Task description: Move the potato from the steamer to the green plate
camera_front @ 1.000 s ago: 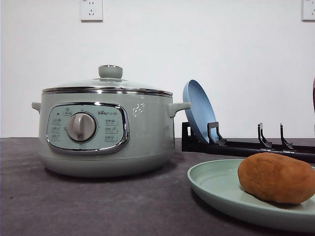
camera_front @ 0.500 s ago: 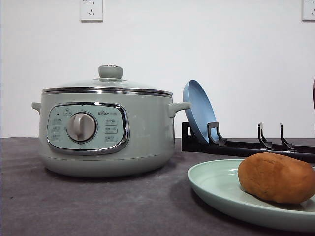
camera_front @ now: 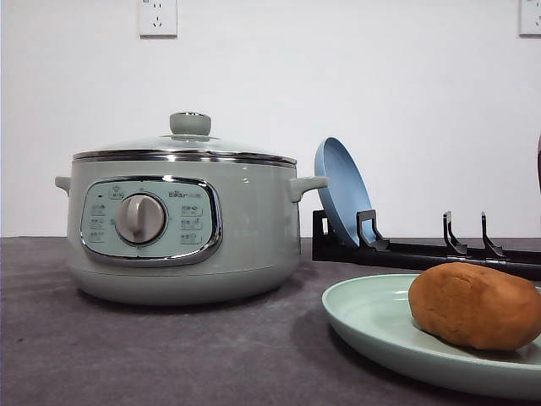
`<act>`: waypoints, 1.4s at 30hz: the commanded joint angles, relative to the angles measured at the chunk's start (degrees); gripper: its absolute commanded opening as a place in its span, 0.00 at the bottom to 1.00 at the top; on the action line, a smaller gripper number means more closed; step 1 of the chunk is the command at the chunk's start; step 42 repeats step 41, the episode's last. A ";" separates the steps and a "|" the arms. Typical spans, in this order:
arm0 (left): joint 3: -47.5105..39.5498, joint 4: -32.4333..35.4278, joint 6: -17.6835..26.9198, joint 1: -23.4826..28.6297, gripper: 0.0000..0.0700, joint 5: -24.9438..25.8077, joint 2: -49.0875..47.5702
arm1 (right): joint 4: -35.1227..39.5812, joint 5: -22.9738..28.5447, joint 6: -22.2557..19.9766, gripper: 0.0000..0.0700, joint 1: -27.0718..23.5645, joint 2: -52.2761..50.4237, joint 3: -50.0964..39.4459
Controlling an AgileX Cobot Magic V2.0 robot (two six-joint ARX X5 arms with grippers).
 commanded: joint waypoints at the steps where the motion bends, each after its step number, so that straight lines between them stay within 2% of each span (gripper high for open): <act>1: -1.16 -0.37 0.70 -0.09 0.00 0.44 -0.11 | -0.43 0.02 0.46 0.02 0.61 -0.13 -0.33; 42: -1.16 -0.37 0.70 -0.09 0.00 0.44 -0.11 | 0.96 -0.13 0.96 0.02 0.91 -0.13 -0.31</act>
